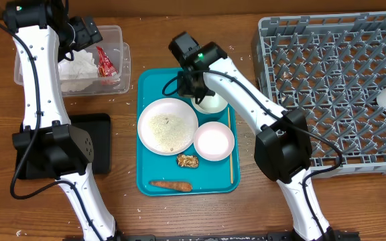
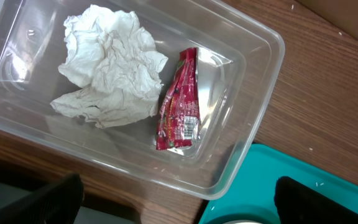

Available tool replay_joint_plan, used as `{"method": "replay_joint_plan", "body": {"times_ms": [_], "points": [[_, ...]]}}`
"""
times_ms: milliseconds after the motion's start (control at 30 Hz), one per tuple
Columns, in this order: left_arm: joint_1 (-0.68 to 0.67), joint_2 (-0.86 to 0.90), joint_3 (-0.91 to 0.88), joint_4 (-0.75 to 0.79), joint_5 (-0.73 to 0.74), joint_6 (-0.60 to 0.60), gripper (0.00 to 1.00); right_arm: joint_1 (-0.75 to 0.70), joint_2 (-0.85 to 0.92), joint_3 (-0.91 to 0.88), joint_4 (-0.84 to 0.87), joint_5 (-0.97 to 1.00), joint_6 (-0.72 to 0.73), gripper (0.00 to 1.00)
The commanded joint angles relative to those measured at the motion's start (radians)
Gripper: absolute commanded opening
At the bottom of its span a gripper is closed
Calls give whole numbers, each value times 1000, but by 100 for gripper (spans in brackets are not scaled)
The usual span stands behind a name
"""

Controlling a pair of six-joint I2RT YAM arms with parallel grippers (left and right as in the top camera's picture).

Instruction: Sort waste into correct bins and load items into the dishwasher

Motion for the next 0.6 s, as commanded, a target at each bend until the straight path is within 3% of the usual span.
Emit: {"method": "replay_joint_plan", "body": {"times_ms": [0,300,567], "points": [[-4,10,-4,2,1,-6,100,-37,6,144,-64,-69,-37,4],[-5,10,-4,2,1,-6,100,-294,3,481,-317,-156,-193,4],[-5,10,-4,2,1,-6,100,-738,3,517,-301,-735,-511,4]]}}
